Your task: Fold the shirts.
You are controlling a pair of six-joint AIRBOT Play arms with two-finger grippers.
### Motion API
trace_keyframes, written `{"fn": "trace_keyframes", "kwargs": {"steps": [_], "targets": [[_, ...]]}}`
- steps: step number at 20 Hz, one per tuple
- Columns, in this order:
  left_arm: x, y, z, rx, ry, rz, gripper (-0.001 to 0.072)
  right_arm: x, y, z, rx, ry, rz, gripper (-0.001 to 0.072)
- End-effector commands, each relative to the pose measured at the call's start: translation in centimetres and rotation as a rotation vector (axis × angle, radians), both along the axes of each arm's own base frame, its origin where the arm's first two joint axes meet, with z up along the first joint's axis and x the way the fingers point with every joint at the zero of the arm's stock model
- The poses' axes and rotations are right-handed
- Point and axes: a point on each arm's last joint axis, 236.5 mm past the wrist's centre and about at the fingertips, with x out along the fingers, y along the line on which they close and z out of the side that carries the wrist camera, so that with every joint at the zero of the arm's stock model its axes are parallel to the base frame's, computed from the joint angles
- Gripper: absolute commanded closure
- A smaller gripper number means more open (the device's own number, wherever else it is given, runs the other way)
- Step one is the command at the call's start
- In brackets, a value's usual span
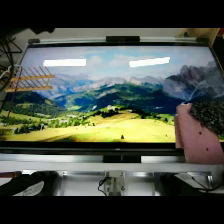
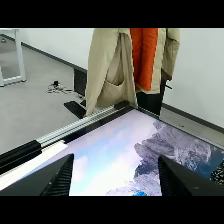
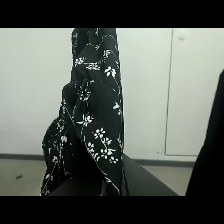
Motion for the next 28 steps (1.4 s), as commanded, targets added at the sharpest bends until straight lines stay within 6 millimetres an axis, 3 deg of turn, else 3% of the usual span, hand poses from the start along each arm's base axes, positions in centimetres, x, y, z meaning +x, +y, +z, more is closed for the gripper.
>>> {"fn": "trace_keyframes", "kwargs": {"steps": [1, 5, 10, 14, 15, 17, 23, 24, 25, 26, 28], "targets": [[-0.3, -0.2, -0.4, 0.012, 0.01, -0.013, 0.0084, -2.8, -1.3, -1.4, 0.038, 0.03, -0.053, 0.0657], [-0.2, -0.2, -0.4, 0.013, 0.01, -0.013, 0.0085, -6.3, -1.4, -1.5, 0.044, 0.023, -0.107, 0.0656], [-0.2, -0.2, -0.4, 0.013, 0.011, -0.013, 0.0085, -11.2, -0.9, -3.1, 0.114, 0.023, -0.206, 0.0656], [-0.2, -0.2, -0.5, 0.013, 0.012, -0.013, 0.0084, -12.2, -0.7, -3.3, 0.126, 0.006, -0.209, 0.065], [-0.2, -0.2, -0.5, 0.013, 0.012, -0.013, 0.0084, -12.1, -0.7, -3.4, 0.128, 0.004, -0.205, 0.0622], [-0.2, -0.2, -0.5, 0.013, 0.011, -0.013, 0.0084, -11.9, -0.7, -3.5, 0.132, 0.01, -0.197, 0.0277], [1.1, 0.0, -1.8, 0.058, 0.019, 0.015, 0.0084, -11.3, 2.3, -3.9, 0.2, 0.03, -0.192, 0.0262], [1.5, 0.0, -2.3, 0.066, 0.024, 0.019, 0.0083, -10.9, 2.9, -4.1, 0.219, 0.03, -0.181, 0.0239], [1.9, 0.0, -2.7, 0.078, 0.029, 0.025, 0.0083, -10.4, 3.4, -4.5, 0.243, 0.015, -0.164, 0.0119], [2.4, 0.1, -3.3, 0.097, 0.032, 0.035, 0.0084, -10.0, 4.0, -5.0, 0.275, 0.01, -0.154, 0.0084], [3.2, 0.2, -4.3, 0.121, 0.042, 0.048, 0.0084, -9.9, 5.9, -6.3, 0.351, 0.028, -0.157, 0.0083]]}}
